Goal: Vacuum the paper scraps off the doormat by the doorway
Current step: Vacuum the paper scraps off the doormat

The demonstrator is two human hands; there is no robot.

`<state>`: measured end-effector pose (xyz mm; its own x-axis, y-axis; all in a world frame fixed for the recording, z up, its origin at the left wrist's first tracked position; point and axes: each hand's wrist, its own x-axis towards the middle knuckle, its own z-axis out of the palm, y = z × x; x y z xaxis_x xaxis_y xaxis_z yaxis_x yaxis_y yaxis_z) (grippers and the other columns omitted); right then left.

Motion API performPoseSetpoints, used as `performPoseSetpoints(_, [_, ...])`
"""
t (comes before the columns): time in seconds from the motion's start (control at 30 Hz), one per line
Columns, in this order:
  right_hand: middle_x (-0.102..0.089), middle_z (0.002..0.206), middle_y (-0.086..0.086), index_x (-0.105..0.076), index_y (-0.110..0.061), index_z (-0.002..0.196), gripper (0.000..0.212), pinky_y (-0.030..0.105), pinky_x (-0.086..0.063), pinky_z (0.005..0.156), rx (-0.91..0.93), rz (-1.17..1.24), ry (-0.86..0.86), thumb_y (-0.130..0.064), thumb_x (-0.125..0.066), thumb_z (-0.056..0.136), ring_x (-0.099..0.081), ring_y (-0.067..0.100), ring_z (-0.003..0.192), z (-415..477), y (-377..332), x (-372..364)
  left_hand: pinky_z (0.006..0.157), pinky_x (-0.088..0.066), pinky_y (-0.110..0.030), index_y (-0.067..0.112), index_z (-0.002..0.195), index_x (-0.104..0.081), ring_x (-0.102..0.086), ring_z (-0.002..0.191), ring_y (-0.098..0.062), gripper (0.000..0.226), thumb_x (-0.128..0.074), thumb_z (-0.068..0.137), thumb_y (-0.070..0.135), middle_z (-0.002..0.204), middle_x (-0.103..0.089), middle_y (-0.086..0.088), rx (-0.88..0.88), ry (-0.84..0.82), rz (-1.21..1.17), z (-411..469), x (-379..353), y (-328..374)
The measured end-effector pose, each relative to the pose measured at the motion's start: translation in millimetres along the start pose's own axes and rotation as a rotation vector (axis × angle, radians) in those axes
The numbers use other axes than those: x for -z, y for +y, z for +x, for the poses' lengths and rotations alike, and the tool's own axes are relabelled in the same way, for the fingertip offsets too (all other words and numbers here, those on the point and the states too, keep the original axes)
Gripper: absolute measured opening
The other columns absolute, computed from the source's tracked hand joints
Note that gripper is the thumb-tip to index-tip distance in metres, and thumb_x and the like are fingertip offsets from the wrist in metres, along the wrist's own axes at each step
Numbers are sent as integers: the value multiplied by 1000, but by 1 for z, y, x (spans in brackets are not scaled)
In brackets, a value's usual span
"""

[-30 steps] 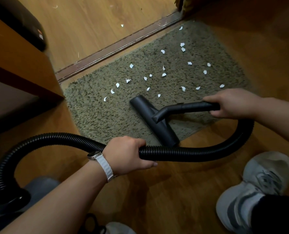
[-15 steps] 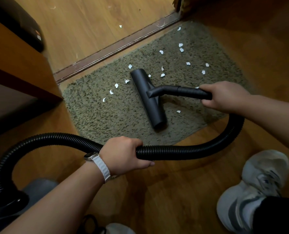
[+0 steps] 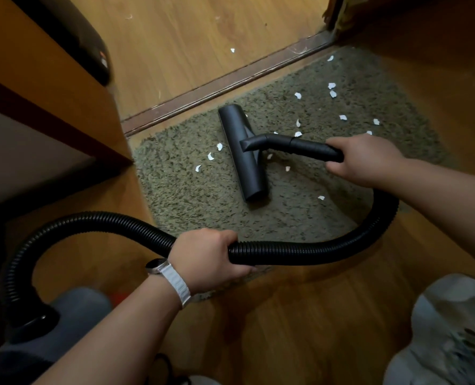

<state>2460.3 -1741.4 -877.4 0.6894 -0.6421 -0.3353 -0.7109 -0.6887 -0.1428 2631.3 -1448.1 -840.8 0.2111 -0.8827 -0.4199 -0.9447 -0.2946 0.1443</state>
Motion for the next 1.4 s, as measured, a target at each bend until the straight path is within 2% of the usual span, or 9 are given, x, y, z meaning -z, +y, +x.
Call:
performPoseSetpoints(0.13, [-53, 75, -5, -59, -32, 100, 16, 29, -36, 54, 5, -8, -18, -43, -59, 88, -54, 26, 74, 23, -18, 7, 59, -53, -29, 26, 73, -52, -58, 61, -9, 62, -45, 70, 87, 61, -53, 12, 11, 67, -12, 2, -2, -6])
performPoseSetpoints(0.27, [-49, 72, -7, -57, -32, 97, 13, 30, -37, 57, 46, -33, -48, -41, -57, 88, -52, 26, 75, 36, -43, 15, 63, -51, -28, 27, 77, -52, -58, 67, -11, 58, -48, 72, 85, 66, -53, 12, 10, -55, -25, 9, -1, -12])
performPoseSetpoints(0.47, [-50, 74, -5, -58, -31, 107, 18, 29, -34, 53, 122, -132, -118, -38, -55, 91, -53, 25, 74, 31, -79, 36, 69, -54, -31, 29, 84, -54, -61, 73, -15, 52, -54, 75, 80, 76, -59, 11, -60, -227, 2, 30, 13, -35])
performPoseSetpoints(0.6, [-52, 82, -3, -60, -26, 111, 22, 30, -39, 62, 62, -170, -135, -37, -55, 92, -54, 27, 78, 15, -98, 47, 60, -48, -28, 28, 82, -52, -59, 71, -16, 49, -59, 74, 77, 74, -58, 9, -147, -264, 82, 39, 45, -55])
performPoseSetpoints(0.7, [-58, 91, 1, -63, -24, 112, 26, 30, -40, 65, -18, -206, -143, -37, -55, 92, -62, 28, 87, 0, -110, 53, 61, -49, -29, 29, 78, -49, -57, 68, -14, 47, -62, 73, 74, 69, -55, 10, -173, -283, 60, 27, 61, -74])
performPoseSetpoints(0.8, [-56, 85, -1, -65, -24, 112, 25, 30, -41, 62, -90, -217, -174, -32, -53, 91, -57, 26, 77, -16, -122, 59, 66, -53, -31, 29, 76, -48, -58, 69, -13, 45, -65, 74, 71, 70, -55, 11, -168, -296, 4, 5, 64, -90])
performPoseSetpoints(0.93, [-52, 80, -3, -64, -23, 111, 24, 31, -43, 62, -129, -229, -194, -31, -52, 92, -55, 25, 74, -34, -136, 69, 68, -54, -33, 30, 73, -45, -59, 72, -14, 44, -66, 75, 69, 72, -57, 10, -178, -297, -35, -16, 59, -94])
performPoseSetpoints(1.23, [-54, 81, -2, -63, -21, 111, 24, 30, -48, 62, -77, -204, -192, -34, -54, 93, -60, 25, 76, -19, -124, 62, 66, -50, -28, 28, 81, -53, -58, 71, -11, 37, -71, 76, 60, 75, -60, 9, -88, -336, -22, -15, 68, -78])
performPoseSetpoints(1.4, [-56, 89, 0, -62, -20, 113, 28, 31, -45, 65, -3, -111, -180, -38, -56, 92, -56, 25, 79, -18, -116, 66, 68, -50, -29, 28, 93, -55, -61, 79, -16, 32, -70, 81, 53, 86, -62, 8, 0, -340, 0, -37, 96, -55])
